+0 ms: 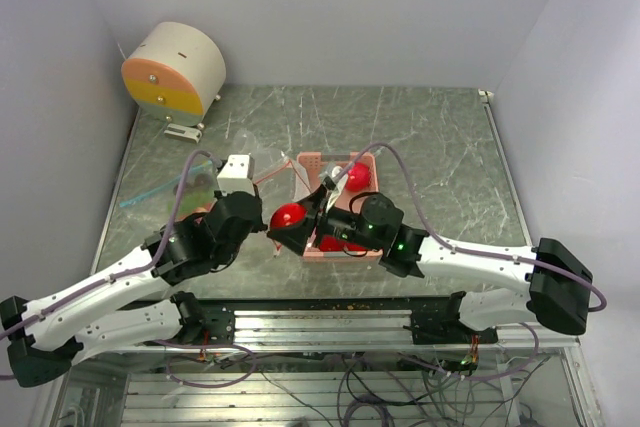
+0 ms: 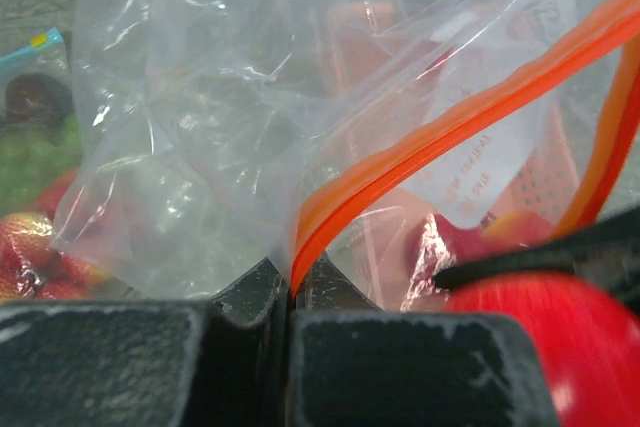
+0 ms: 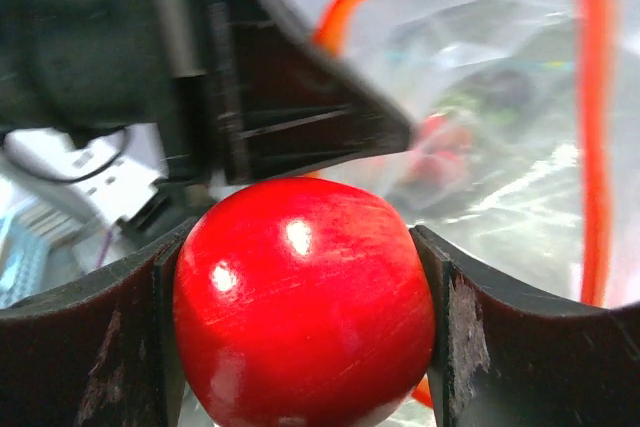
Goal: Place the food in the zip-top bag and seal the zipper
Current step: Place the fake fruit in the zipper food storage bag.
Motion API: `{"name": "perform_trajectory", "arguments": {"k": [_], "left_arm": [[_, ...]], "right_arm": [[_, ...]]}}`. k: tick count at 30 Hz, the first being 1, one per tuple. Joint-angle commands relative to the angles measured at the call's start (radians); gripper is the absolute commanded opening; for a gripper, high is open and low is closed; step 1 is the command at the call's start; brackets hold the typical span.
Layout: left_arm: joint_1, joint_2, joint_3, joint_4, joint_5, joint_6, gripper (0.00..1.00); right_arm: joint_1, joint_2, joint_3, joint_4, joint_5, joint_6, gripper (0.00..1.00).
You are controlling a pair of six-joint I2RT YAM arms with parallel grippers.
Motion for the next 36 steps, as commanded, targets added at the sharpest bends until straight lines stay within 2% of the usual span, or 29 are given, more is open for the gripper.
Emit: {"name": "perform_trajectory", "arguments": {"k": [1, 6, 10, 12, 13, 15, 16, 23, 28, 36], "left_arm": [[0.004, -0.057, -0.006, 0.022, 0.060, -0.008, 0.07], [0.004, -0.114, -0.043, 0.023, 0.087, -0.029, 0.07], [0.004, -0.129, -0.058, 0.037, 0.119, -0.039, 0.07], [0.004, -0.129, -0.064, 0.054, 0.137, -0.038, 0.07], [0.004, -0.129, -0.069, 0.064, 0.144, -0.038, 0.07], [0.004, -0.126, -0.081, 0.093, 0.160, -0.039, 0.07], [0.004, -0.122, -0.087, 0.105, 0.167, -0.038, 0.07], [0.004, -0.085, -0.127, 0.163, 0.164, -0.045, 0.07], [0.003, -0.072, -0.133, 0.147, 0.131, -0.050, 0.07], [0.004, -0.095, -0.134, 0.102, 0.078, -0.053, 0.07]], "right_arm": [[-0.001, 0.012, 0.039, -0.066, 0.306, -0.017, 0.23], [0.000, 0.058, 0.077, -0.127, 0.427, -0.046, 0.20], [0.000, 0.094, 0.140, -0.185, 0.535, -0.043, 0.26], [0.000, 0.129, 0.197, -0.236, 0.577, -0.046, 0.37], [0.000, 0.145, 0.226, -0.265, 0.586, -0.050, 0.51], [0.004, 0.174, 0.277, -0.320, 0.615, -0.046, 0.89], [0.008, 0.183, 0.287, -0.338, 0.630, -0.043, 0.99], [0.018, 0.116, 0.244, -0.371, 0.626, -0.049, 1.00], [0.018, -0.036, 0.150, -0.357, 0.554, -0.058, 1.00], [0.016, -0.314, 0.033, -0.426, 0.564, -0.012, 0.93]]}}
